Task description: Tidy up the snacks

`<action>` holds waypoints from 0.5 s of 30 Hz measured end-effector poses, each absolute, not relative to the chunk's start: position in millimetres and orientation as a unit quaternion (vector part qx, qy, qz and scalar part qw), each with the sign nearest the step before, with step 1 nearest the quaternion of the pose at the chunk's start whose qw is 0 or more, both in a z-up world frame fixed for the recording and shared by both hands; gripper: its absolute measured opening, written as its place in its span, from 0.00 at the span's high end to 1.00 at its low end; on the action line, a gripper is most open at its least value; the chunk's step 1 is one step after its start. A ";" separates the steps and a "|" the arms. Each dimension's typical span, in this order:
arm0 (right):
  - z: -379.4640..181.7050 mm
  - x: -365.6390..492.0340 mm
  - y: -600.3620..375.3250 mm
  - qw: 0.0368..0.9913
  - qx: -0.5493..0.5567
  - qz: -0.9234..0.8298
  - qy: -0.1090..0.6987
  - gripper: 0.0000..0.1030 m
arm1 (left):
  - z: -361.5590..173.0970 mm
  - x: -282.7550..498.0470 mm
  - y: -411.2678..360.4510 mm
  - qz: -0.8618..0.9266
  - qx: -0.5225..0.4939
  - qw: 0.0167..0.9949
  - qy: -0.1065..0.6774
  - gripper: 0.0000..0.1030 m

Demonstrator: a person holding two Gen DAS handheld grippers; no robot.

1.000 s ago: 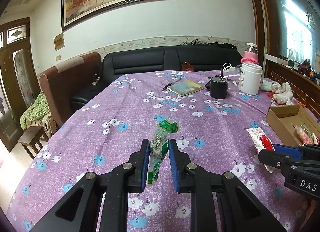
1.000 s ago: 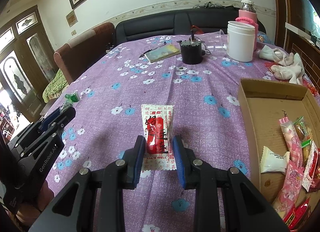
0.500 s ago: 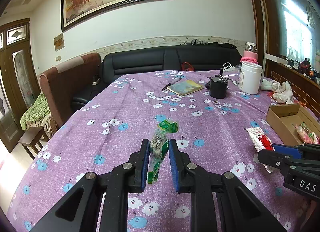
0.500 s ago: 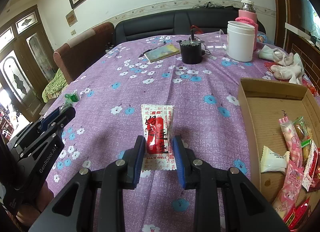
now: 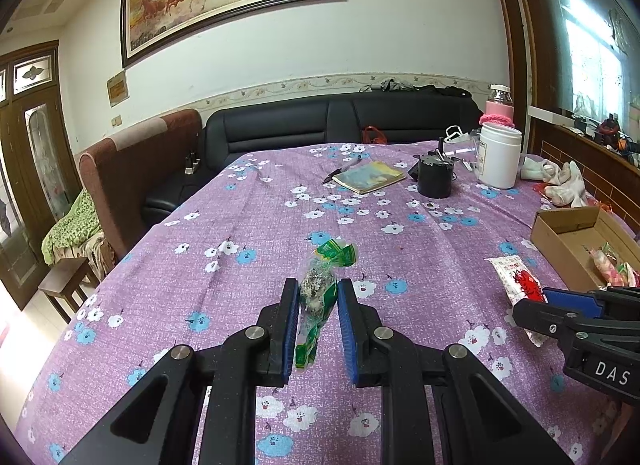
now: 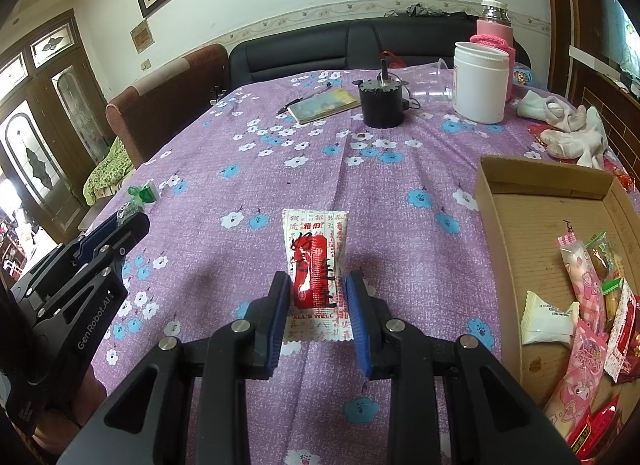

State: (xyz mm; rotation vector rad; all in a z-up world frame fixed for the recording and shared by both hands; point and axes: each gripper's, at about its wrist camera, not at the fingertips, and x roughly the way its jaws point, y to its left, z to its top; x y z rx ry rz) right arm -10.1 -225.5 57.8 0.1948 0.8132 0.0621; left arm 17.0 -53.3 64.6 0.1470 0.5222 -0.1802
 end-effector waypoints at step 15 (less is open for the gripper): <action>56.8 -9.5 -222.4 0.914 0.091 0.030 0.394 0.73 | 65.0 17.6 -53.3 -0.085 0.075 0.960 0.255 0.81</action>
